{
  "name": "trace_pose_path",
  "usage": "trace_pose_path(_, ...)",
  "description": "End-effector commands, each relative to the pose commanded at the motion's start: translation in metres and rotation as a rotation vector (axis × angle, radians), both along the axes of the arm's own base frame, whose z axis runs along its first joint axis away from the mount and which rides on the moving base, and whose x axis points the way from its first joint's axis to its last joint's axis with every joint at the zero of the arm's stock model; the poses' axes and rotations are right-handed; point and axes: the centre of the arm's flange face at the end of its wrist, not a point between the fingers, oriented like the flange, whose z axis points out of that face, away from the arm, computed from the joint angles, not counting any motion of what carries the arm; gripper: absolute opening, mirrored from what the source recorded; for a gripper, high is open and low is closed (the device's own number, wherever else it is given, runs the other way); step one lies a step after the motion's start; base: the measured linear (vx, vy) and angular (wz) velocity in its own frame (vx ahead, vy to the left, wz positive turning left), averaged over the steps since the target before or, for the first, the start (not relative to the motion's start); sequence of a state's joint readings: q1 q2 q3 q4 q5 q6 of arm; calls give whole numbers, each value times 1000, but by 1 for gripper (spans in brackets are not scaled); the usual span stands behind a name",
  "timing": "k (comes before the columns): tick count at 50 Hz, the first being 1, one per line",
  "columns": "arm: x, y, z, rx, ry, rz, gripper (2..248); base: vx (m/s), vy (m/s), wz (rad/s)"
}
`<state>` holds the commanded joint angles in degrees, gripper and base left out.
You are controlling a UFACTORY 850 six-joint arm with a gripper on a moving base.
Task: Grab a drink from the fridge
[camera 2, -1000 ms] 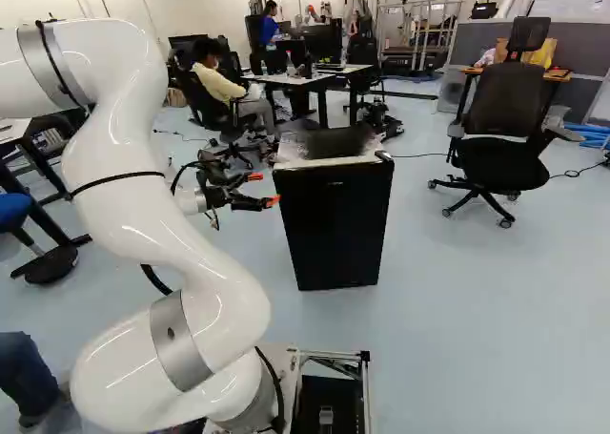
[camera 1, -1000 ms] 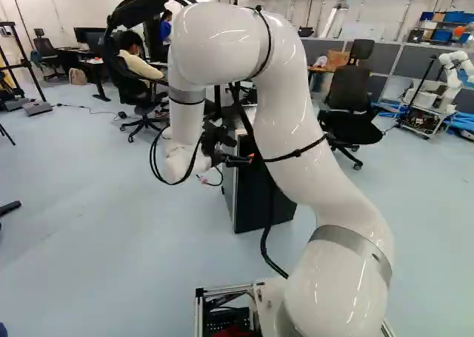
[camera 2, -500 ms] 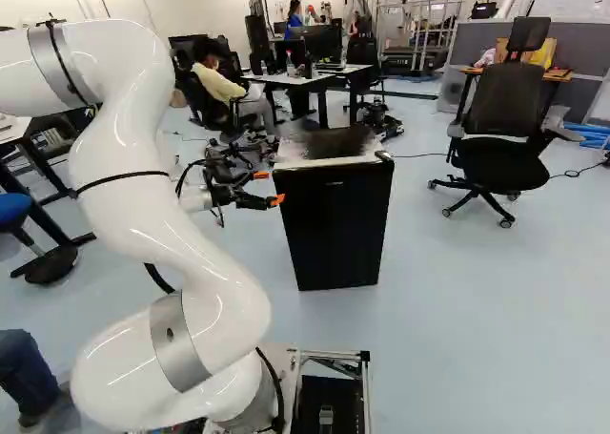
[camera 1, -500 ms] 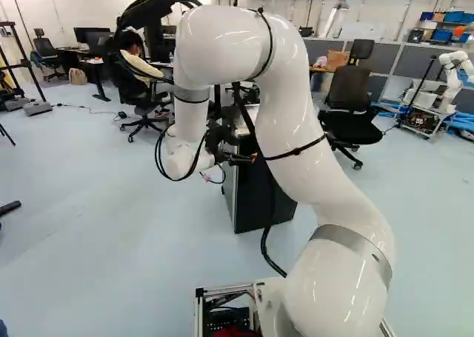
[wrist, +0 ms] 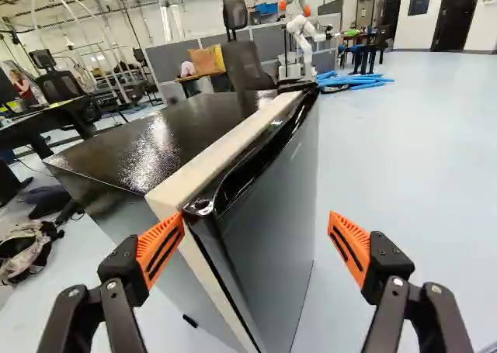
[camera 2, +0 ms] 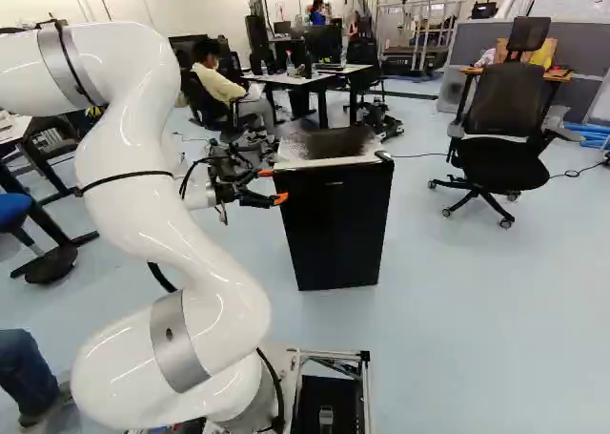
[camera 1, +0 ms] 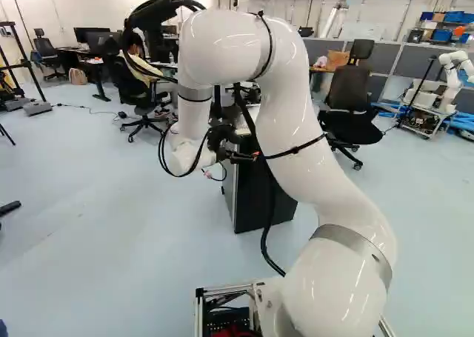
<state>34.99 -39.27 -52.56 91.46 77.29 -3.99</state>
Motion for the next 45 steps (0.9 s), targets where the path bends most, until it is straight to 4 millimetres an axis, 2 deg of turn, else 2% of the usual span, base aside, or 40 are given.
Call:
trace_pose_path(21,-1,-13,0,-5,7,-21,247,0,0,0)
trace_pose_path(45,-53,-23,-1,-49,68,26,247,0,0,0)
